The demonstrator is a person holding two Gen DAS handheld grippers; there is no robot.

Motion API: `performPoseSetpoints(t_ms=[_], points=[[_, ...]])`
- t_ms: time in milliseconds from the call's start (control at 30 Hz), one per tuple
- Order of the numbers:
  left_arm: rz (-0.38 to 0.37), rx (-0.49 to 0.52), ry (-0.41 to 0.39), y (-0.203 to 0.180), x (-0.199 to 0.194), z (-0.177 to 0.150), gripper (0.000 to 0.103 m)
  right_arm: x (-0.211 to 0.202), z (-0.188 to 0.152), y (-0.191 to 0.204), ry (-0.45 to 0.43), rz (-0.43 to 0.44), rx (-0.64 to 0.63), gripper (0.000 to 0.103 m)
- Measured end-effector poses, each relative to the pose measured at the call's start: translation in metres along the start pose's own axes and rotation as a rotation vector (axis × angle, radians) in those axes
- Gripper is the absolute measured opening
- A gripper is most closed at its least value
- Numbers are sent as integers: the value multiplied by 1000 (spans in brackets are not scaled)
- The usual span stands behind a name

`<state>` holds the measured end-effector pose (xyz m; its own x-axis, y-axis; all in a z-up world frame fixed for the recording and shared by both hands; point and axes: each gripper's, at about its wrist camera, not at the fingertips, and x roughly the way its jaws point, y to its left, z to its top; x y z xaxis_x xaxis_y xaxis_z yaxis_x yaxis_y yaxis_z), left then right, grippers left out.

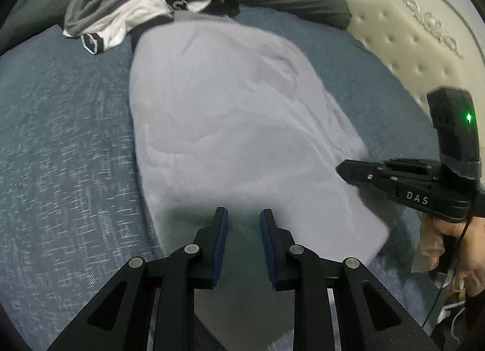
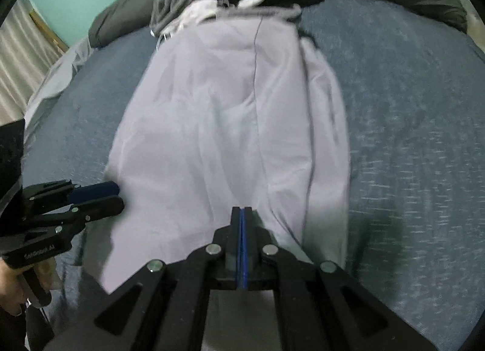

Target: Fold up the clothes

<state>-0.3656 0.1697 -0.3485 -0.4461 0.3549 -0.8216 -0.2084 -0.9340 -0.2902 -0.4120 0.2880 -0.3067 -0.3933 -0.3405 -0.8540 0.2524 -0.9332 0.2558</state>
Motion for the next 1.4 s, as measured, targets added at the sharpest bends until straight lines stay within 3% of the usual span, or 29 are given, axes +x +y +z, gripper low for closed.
performPoseSetpoints(t_ms=[367, 567, 633, 700, 733, 767, 833, 900, 1000, 1100, 1400], points=[[45, -2, 21, -1, 13, -15, 24, 12, -20, -6, 32, -15, 22, 0], [37, -62, -25, 5, -9, -19, 25, -23, -14, -17, -56, 43, 90, 0], [36, -87, -31, 10, -16, -25, 31, -35, -9, -29, -89, 36, 119, 2], [30, -112, -20, 17, -20, -32, 47, -43, -6, -42, -92, 33, 143, 2], [29, -123, -19, 20, -22, -34, 47, -45, -6, -48, -84, 37, 155, 3], [28, -135, -18, 23, -24, -37, 47, -47, -6, -55, -76, 41, 166, 6], [15, -161, -10, 27, -25, -42, 48, -47, -9, -59, -48, 49, 183, 23], [-7, -189, 1, 31, -24, -47, 50, -49, -20, -62, -29, 82, 207, 46], [-40, -232, 19, 36, -22, -55, 62, -42, -31, -65, -8, 140, 256, 61], [-70, -266, 33, 39, -18, -61, 62, -46, -47, -68, 17, 165, 289, 63], [-126, -309, 41, 45, -2, -61, 69, -9, -47, -57, 102, 147, 268, 67]])
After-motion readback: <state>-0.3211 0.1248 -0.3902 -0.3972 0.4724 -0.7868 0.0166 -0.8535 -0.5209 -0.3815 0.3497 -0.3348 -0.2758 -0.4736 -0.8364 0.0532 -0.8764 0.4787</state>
